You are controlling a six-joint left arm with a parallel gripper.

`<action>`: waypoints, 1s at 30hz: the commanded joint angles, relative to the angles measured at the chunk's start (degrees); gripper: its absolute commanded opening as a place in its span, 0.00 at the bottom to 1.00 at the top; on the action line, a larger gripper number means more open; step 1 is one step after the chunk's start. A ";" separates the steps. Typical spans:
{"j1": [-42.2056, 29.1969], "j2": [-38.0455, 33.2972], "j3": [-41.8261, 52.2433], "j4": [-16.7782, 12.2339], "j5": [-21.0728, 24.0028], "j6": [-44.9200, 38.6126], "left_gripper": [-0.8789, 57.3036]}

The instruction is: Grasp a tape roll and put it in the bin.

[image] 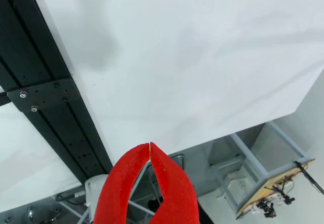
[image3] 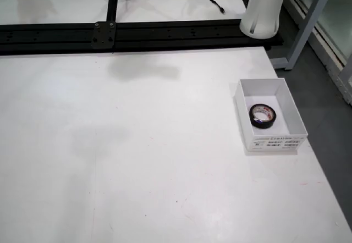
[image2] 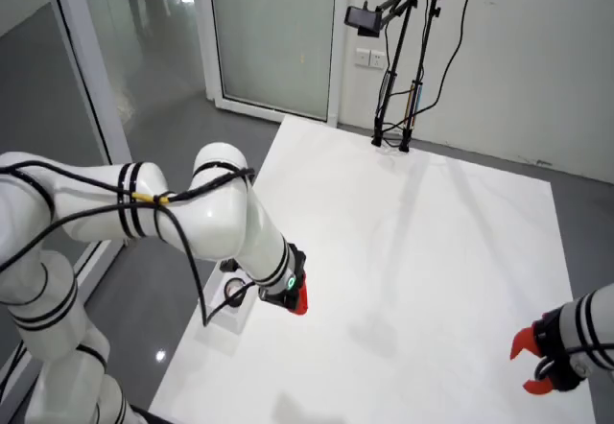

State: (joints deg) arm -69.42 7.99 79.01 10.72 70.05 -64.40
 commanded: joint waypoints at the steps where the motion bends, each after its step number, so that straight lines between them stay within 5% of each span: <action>1: 1.31 0.00 0.00 0.18 0.17 0.06 0.02; 30: 3.16 0.00 0.00 0.27 0.17 0.06 0.02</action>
State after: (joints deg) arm -66.78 8.00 79.01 10.90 70.23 -64.33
